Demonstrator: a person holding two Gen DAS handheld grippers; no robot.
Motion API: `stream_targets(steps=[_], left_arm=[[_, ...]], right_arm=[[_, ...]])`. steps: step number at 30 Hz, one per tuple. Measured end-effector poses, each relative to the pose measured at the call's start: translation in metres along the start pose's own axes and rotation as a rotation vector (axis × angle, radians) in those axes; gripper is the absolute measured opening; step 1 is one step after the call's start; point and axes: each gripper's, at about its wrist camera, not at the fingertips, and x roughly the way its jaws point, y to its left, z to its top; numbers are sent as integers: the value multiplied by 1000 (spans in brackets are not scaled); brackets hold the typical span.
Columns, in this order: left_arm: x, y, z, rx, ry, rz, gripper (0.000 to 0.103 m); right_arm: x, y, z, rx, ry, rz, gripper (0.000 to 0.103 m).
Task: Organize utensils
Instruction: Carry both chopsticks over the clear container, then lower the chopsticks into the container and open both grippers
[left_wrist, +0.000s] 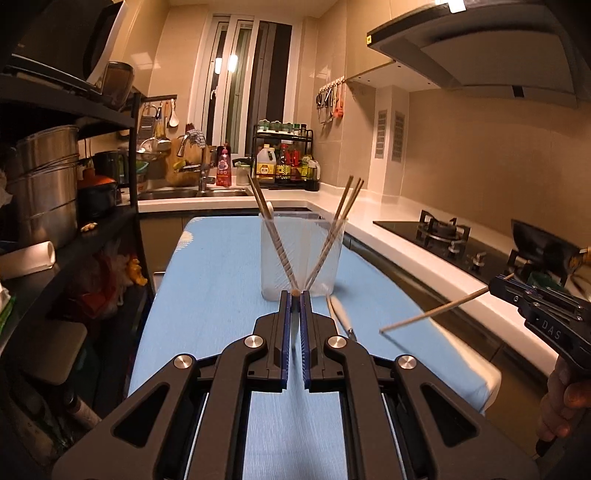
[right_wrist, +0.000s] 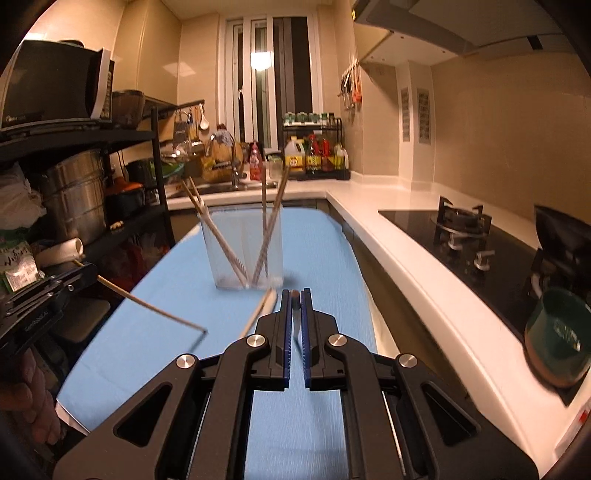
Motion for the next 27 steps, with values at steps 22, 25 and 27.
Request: stream_targets(steps=[22, 25, 27], left_arm=[[55, 5, 95, -27, 134, -76, 5], [64, 8, 120, -19, 111, -80, 5], [72, 12, 141, -21, 92, -83, 5]], right_arm=[[49, 33, 134, -56, -18, 93, 5], [60, 45, 163, -87, -52, 105, 5], [68, 54, 183, -109, -80, 111, 5]])
